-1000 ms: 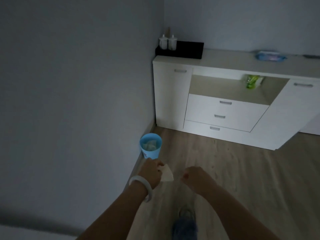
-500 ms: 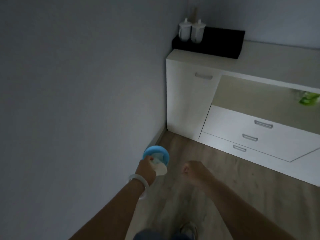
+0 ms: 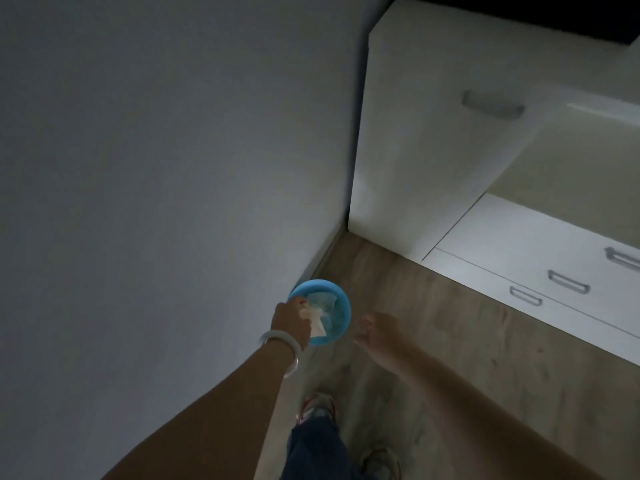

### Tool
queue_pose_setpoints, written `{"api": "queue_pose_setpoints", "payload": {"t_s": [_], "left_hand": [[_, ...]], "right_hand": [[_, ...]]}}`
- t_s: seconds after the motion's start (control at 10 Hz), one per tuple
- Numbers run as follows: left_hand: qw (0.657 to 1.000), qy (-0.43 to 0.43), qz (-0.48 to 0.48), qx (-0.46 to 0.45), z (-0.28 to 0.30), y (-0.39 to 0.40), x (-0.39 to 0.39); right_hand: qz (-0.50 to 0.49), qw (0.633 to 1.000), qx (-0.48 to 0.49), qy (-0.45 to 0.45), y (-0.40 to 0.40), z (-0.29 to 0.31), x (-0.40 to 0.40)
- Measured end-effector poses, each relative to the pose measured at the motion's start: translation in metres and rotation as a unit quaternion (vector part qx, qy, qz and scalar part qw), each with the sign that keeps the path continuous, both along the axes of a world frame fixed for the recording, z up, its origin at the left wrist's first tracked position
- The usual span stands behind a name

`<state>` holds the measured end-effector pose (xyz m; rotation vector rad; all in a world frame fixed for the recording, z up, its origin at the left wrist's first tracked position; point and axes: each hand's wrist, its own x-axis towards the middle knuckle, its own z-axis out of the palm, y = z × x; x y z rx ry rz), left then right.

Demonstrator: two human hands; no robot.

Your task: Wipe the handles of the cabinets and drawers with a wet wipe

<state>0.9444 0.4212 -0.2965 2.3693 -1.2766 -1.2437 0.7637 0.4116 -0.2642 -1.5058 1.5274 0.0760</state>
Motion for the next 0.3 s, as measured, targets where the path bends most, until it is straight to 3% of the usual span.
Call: {"api": "queue_pose_setpoints", "payload": {"t_s": [0.2, 0.3], "left_hand": [[0.999, -0.013, -0.023, 0.048, -0.062, -0.029, 0.012], [0.997, -0.011, -0.028, 0.071, -0.061, -0.026, 0.012]], "right_hand": [[-0.044, 0.999, 0.023, 0.0, -0.032, -0.057, 0.009], [-0.051, 0.998, 0.04, 0.009, -0.036, -0.071, 0.01]]}}
